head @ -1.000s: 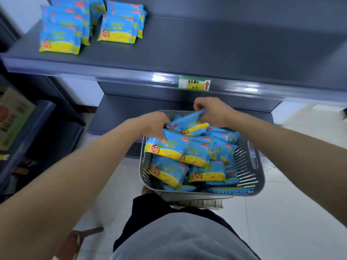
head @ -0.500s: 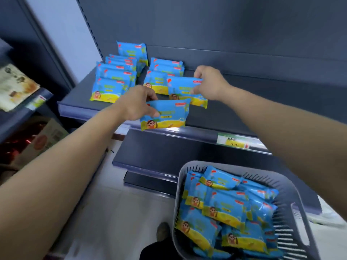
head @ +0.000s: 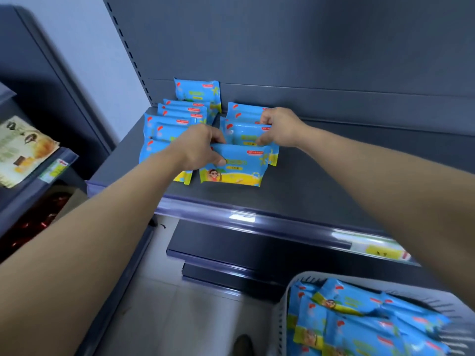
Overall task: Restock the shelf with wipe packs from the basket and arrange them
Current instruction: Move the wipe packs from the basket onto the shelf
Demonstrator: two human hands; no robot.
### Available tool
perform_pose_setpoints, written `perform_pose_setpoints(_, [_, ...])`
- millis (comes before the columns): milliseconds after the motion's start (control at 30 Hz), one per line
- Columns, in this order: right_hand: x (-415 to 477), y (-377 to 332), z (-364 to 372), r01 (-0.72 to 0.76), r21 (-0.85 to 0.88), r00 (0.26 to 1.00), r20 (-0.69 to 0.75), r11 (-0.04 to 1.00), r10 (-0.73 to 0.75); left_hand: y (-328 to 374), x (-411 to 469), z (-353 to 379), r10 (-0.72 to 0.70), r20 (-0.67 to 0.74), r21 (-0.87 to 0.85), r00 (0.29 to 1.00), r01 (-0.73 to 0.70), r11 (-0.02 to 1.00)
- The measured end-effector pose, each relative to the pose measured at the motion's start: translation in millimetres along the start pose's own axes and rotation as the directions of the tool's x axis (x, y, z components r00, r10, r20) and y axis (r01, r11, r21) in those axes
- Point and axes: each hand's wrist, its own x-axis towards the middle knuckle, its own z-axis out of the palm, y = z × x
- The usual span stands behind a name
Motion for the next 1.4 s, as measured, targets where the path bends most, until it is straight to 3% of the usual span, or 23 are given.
perform_pose_setpoints(200, [26,14,-3,-0.012,0.033,0.999,-0.032,0.999,0.013,-7,38,12,0.019,-0.022,0.024,1.0,-0.018,1.0])
perform_pose_setpoints(433, [10,24,-15,-0.036,0.224,0.991,-0.115,0.974,0.063,0,61,24,0.049,-0.074,0.157,0.996,-0.037,0.987])
perform_pose_setpoints(600, [-19,25,-31,-0.05,0.131,0.97,-0.228,0.99,0.079,7,51,32,0.08,-0.176,0.379,0.981,-0.007,0.925])
perform_pose_setpoints(733, [-54,13,-37,0.012,-0.082,0.965,-0.259,0.997,-0.033,21,30,38,0.119,-0.237,0.478,0.964,0.009,0.878])
perform_pose_setpoints(967, [-127,7,-53,0.091,-0.392,0.947,-0.25,0.915,-0.201,79,-29,53,0.313,-0.369,0.325,0.875,-0.194,0.926])
perform_pose_setpoints(1100, [-185,23,-56,0.094,-0.459,0.935,-0.263,0.883,-0.236,117,-73,78,0.415,-0.408,0.25,0.813,-0.338,0.907])
perform_pose_setpoints(1267, [-265,55,-35,0.082,-0.438,0.95,-0.238,0.895,-0.203,150,-119,137,0.459,-0.314,0.165,0.831,-0.428,0.889])
perform_pose_setpoints(1400, [-331,93,-9,0.053,-0.43,0.977,-0.164,0.901,-0.136,155,-150,204,0.442,-0.129,0.078,0.888,-0.435,0.897])
